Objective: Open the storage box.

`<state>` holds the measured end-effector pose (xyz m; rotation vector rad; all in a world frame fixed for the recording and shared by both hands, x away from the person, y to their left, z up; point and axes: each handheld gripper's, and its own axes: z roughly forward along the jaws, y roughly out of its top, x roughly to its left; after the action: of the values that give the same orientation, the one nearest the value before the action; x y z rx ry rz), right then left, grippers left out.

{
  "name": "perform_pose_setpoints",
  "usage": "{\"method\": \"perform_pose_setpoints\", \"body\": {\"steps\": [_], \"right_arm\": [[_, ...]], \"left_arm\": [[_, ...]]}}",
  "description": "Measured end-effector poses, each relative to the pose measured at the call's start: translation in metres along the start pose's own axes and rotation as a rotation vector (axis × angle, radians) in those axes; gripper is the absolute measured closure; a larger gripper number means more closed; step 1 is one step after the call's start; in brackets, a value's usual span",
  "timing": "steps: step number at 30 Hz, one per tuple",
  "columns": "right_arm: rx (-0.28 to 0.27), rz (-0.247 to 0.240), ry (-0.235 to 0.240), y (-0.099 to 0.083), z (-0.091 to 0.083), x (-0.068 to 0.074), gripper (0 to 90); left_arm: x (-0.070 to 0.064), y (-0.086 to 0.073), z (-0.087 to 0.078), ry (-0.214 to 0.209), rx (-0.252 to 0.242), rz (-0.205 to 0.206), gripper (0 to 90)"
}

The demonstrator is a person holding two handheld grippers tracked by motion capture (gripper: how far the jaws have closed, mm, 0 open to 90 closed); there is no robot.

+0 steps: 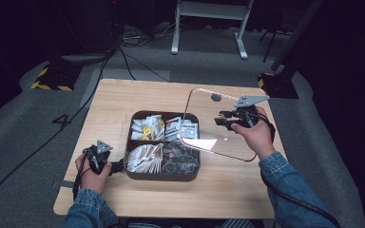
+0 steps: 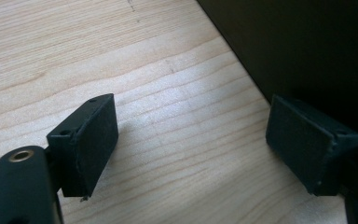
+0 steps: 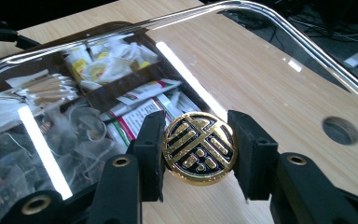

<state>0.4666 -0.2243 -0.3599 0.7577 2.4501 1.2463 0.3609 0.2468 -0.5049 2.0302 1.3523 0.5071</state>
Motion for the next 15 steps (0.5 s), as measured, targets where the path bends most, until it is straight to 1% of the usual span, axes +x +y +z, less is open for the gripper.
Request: {"method": "perform_pose_setpoints", "body": {"steps": [2, 6, 10, 15], "right_arm": [[-0.001, 0.011, -0.01, -0.005, -0.006, -0.004, 59.1], [-0.001, 0.027, -0.026, -0.013, -0.016, -0.011, 59.1], [0.002, 0.046, -0.054, -0.022, -0.025, -0.021, 59.1], [0.021, 0.065, -0.079, -0.033, -0.03, -0.031, 59.1]], "left_arm": [[0.001, 0.001, 0.001, 0.005, 0.002, -0.005, 14.9], [0.001, 0.001, 0.001, 0.005, 0.002, -0.004, 14.7], [0.001, 0.001, 0.001, 0.005, 0.002, -0.004, 14.7], [0.001, 0.001, 0.001, 0.005, 0.003, -0.004, 14.7]]}}
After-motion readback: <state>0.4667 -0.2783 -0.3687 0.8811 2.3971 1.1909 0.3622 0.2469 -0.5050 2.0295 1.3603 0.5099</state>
